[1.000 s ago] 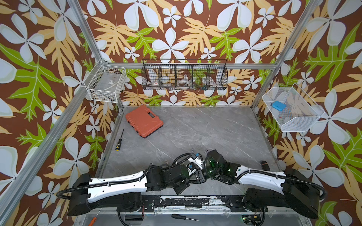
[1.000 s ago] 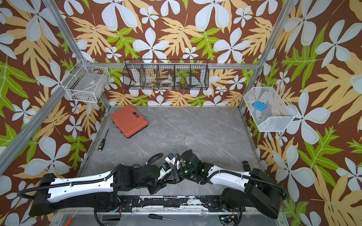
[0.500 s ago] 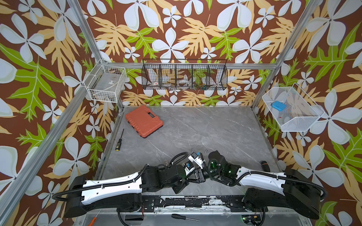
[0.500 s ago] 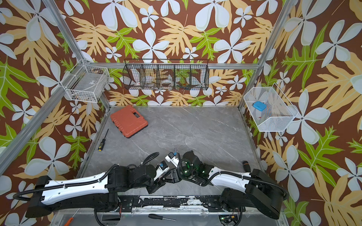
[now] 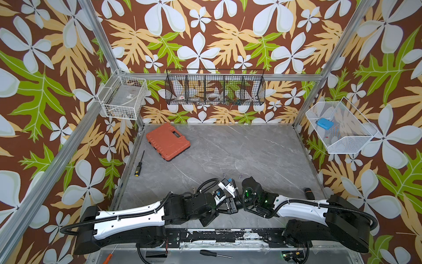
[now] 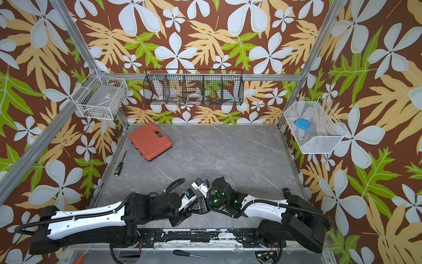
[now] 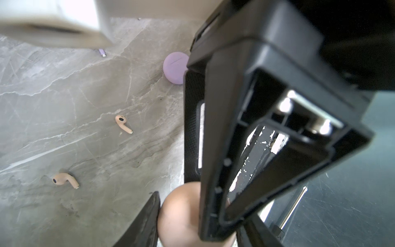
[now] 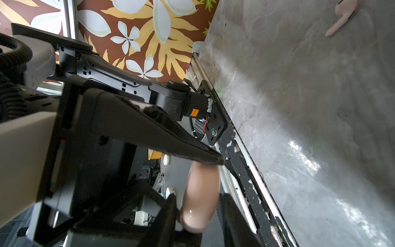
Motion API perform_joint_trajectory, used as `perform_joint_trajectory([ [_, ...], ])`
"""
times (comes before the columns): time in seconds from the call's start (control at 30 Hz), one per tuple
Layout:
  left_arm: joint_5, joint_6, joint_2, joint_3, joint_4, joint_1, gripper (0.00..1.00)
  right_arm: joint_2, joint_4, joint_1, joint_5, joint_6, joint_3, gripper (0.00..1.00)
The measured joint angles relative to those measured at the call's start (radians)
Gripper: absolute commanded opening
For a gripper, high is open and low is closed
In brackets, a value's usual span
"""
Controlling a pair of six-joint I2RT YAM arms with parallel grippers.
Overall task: Insert wireless bluetooth earbuds into charging case
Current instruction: Pick up the charging case from the bottom-center of the table.
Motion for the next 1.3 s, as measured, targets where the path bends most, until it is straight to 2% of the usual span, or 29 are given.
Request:
perform_joint_trajectory([
  [0.43, -0.03, -0.003, 0.034, 0.003, -0.003, 0.0, 0.0, 0.01, -0.018, 0.0, 0.022, 0.013, 0.008, 0.19],
  [0.6, -0.034, -0.003, 0.039, 0.005, -0.005, 0.0, 0.04, 0.01, -0.02, 0.0, 0.024, 0.014, 0.008, 0.16],
  [0.77, -0.036, -0.004, 0.043, 0.005, -0.005, 0.0, 0.2, 0.011, -0.032, 0.0, 0.026, 0.013, 0.014, 0.15],
  [1.3, -0.038, -0.004, 0.055, 0.009, -0.008, 0.0, 0.56, 0.012, -0.088, 0.0, 0.029, -0.012, 0.034, 0.1],
])
